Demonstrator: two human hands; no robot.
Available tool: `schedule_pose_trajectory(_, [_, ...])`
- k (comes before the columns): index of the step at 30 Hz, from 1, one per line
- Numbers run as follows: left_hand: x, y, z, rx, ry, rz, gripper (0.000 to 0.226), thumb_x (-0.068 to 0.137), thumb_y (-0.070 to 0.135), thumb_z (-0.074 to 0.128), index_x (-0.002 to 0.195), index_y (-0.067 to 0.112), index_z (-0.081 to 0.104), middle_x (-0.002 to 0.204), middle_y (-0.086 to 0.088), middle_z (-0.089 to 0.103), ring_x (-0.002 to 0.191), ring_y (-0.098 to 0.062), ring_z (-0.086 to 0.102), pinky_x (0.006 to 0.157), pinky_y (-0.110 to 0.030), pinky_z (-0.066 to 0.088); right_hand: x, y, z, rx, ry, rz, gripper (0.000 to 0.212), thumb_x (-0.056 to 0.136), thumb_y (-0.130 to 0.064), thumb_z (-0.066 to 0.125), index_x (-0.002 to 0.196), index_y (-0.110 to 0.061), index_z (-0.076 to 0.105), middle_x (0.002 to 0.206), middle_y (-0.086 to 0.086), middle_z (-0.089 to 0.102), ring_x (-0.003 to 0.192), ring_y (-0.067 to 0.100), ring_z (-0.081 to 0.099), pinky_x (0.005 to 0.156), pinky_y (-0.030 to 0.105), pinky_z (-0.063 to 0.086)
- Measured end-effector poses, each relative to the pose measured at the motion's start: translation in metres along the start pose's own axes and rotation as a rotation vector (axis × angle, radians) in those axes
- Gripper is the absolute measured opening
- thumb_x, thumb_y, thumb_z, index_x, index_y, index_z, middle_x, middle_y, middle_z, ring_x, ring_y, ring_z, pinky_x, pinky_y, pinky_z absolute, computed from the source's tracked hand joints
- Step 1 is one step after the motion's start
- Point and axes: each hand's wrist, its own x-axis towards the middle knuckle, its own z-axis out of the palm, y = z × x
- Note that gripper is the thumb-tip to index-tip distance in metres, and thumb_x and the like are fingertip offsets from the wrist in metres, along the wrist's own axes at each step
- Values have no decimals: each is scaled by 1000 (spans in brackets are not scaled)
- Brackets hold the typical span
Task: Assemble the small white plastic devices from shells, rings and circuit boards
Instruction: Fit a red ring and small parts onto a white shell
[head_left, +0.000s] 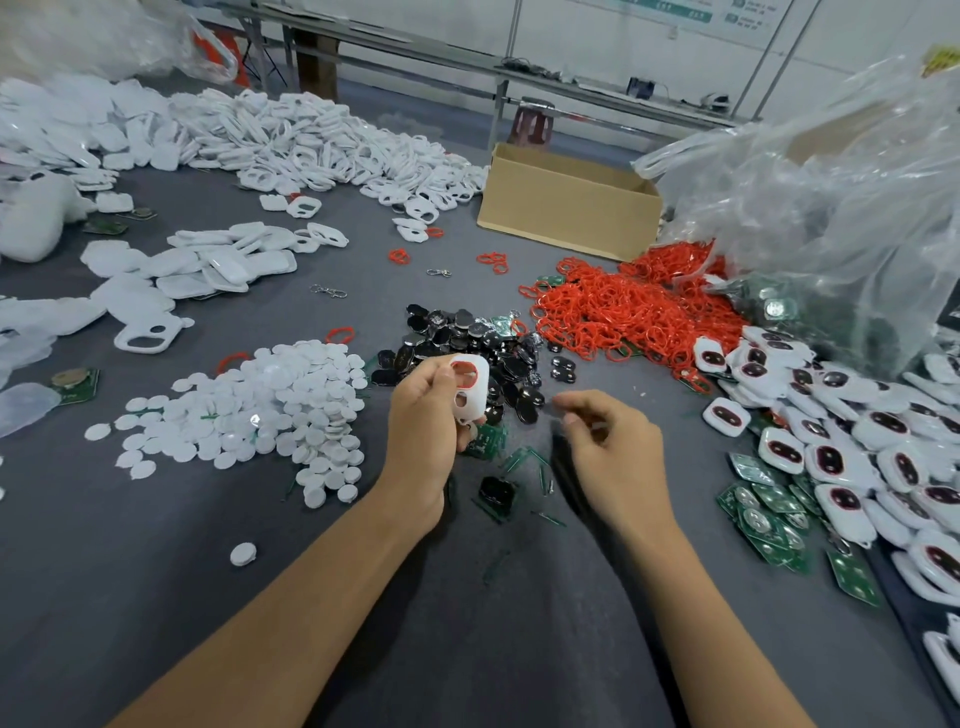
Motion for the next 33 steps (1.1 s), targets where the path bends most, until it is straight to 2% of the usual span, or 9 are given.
schedule_pose_trajectory(2, [0, 0, 0, 12, -27, -21, 30, 98, 4, 40, 79, 13, 62, 57, 2, 54, 43, -6, 46, 34, -17, 29, -1, -1, 7, -135, -11, -96, 17, 86, -14, 66, 100, -19, 73, 94, -4, 73, 91, 19, 60, 80, 26, 41])
schedule_pose_trajectory(5, [-4, 0, 3, 75, -67, -41, 31, 100, 7, 39, 78, 12, 60, 58, 5, 51, 42, -2, 44, 35, -14, 29, 1, -3, 17, -282, -41, -153, 24, 84, -28, 70, 105, -17, 71, 98, -1, 70, 95, 24, 54, 78, 27, 35])
schedule_pose_trajectory(10, [-9, 2, 6, 95, -143, -6, 29, 101, 8, 44, 78, 8, 62, 72, 1, 57, 50, -7, 50, 41, -19, 40, 5, -4, 21, -296, 47, -154, 11, 89, -11, 61, 93, -13, 71, 86, 5, 71, 86, 28, 54, 71, 38, 41])
schedule_pose_trajectory(13, [-12, 3, 5, 31, -169, -16, 23, 100, 8, 50, 86, 9, 68, 67, 5, 62, 60, -9, 57, 49, -25, 55, 7, -4, 14, -44, 48, -46, 14, 90, -9, 59, 88, -16, 71, 81, -4, 70, 79, 14, 58, 72, 27, 44])
schedule_pose_trajectory(15, [-12, 3, 5, 37, -170, -9, 21, 99, 8, 52, 87, 12, 69, 69, 6, 65, 63, -7, 58, 55, -29, 59, 9, -6, 8, 164, 10, 44, 18, 91, -8, 60, 85, -22, 69, 74, -12, 67, 69, 1, 58, 68, 16, 45])
schedule_pose_trajectory(16, [-12, 3, 4, 51, -169, -3, 22, 99, 7, 52, 88, 13, 70, 72, 5, 66, 63, -6, 59, 56, -29, 60, 9, -7, 6, 243, -13, 72, 19, 91, -7, 59, 85, -22, 69, 72, -12, 66, 66, 0, 58, 68, 16, 46])
schedule_pose_trajectory(22, [-11, 1, 3, 43, -200, 6, 24, 97, 6, 55, 87, 18, 73, 73, 8, 69, 63, -1, 62, 57, -28, 60, 6, -10, 3, 599, -83, 195, 17, 91, 4, 56, 90, -5, 71, 59, -2, 63, 51, 2, 55, 55, 13, 47])
schedule_pose_trajectory(27, [-13, -3, 3, 57, -269, 1, 18, 95, 7, 60, 94, 17, 74, 84, 1, 74, 71, -12, 70, 58, -28, 59, 1, -16, 4, 751, -178, 239, 9, 85, 3, 64, 87, -2, 71, 66, 10, 70, 52, 12, 60, 57, 22, 53])
schedule_pose_trajectory(33, [-10, -5, 3, 111, -230, 14, 14, 90, 7, 67, 93, 18, 76, 84, -3, 76, 78, -22, 72, 67, -40, 62, 0, -14, 4, 937, -193, 303, 9, 83, 5, 62, 87, 1, 69, 71, 14, 71, 55, 17, 65, 57, 23, 54])
